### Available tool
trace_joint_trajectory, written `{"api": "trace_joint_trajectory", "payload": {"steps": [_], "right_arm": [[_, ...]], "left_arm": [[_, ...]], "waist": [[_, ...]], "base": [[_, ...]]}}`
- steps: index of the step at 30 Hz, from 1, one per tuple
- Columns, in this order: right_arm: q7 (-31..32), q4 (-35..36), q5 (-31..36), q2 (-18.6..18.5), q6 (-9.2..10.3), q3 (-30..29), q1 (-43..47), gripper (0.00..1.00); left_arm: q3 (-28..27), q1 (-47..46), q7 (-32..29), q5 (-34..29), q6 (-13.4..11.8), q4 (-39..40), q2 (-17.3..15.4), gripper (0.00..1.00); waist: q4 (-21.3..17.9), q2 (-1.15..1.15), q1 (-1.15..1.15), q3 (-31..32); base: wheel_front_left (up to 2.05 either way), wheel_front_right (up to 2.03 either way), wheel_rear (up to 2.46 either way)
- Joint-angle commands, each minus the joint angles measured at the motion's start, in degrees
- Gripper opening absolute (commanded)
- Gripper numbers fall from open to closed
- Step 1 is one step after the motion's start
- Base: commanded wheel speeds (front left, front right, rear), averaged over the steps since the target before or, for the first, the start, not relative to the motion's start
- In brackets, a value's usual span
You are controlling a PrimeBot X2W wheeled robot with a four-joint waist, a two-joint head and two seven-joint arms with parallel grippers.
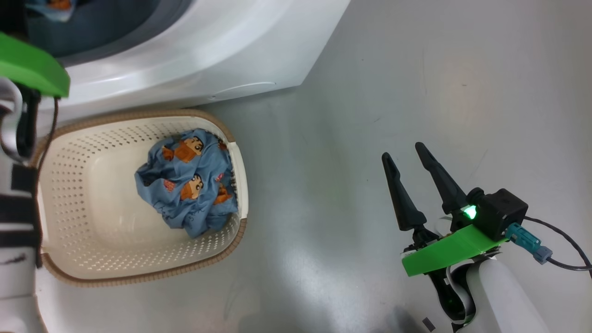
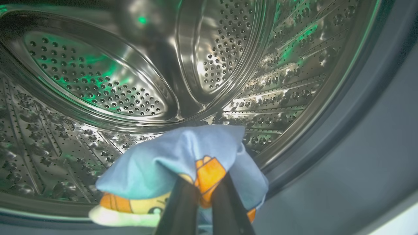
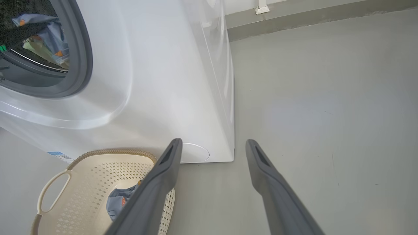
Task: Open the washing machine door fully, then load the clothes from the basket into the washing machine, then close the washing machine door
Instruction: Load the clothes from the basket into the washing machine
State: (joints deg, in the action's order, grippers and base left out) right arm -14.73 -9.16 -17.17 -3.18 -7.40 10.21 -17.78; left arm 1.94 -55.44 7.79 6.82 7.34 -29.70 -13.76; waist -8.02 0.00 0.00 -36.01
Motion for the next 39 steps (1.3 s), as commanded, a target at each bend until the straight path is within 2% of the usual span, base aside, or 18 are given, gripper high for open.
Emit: {"api": "trace_joint_trajectory", "payload": {"steps": [1, 20, 26, 34, 39], "right_arm": [[-0.27, 1.26, -0.31, 0.30, -0.09, 1.42, 0.64, 1.00], [-0.27, 1.76, -1.26, 0.30, -0.09, 3.12, 1.56, 1.00], [-0.27, 2.14, -1.86, 0.30, -0.09, 3.64, 1.83, 1.00], [-0.27, 2.71, -2.46, 0.30, -0.09, 5.00, 2.00, 1.00], [-0.27, 2.84, -2.57, 0.30, -0.09, 5.40, 2.29, 1.00]], "left_arm": [[-0.89, -2.02, -0.24, -0.05, 0.10, 0.39, -2.97, 0.00], [0.39, -17.55, -0.60, 0.61, -0.44, -14.15, -5.32, 0.00], [0.72, -21.15, -0.16, 1.28, -0.34, -16.60, -5.94, 0.00], [2.72, -26.27, 5.33, -1.01, -0.53, -16.67, -8.59, 0.00], [3.15, -27.38, 6.80, -0.29, -0.33, -16.31, -8.58, 0.00]], "waist": [[-0.31, 0.00, 0.00, -0.33], [-3.03, 0.00, 0.00, -3.46], [-3.71, 0.00, 0.00, -6.12], [-5.27, 0.00, 0.00, -8.91], [-6.00, 0.00, 0.00, -9.19]], "base": [[0.00, 0.00, 0.00], [0.00, 0.00, 0.00], [0.00, 0.00, 0.00], [0.00, 0.00, 0.00], [0.00, 0.00, 0.00]]}}
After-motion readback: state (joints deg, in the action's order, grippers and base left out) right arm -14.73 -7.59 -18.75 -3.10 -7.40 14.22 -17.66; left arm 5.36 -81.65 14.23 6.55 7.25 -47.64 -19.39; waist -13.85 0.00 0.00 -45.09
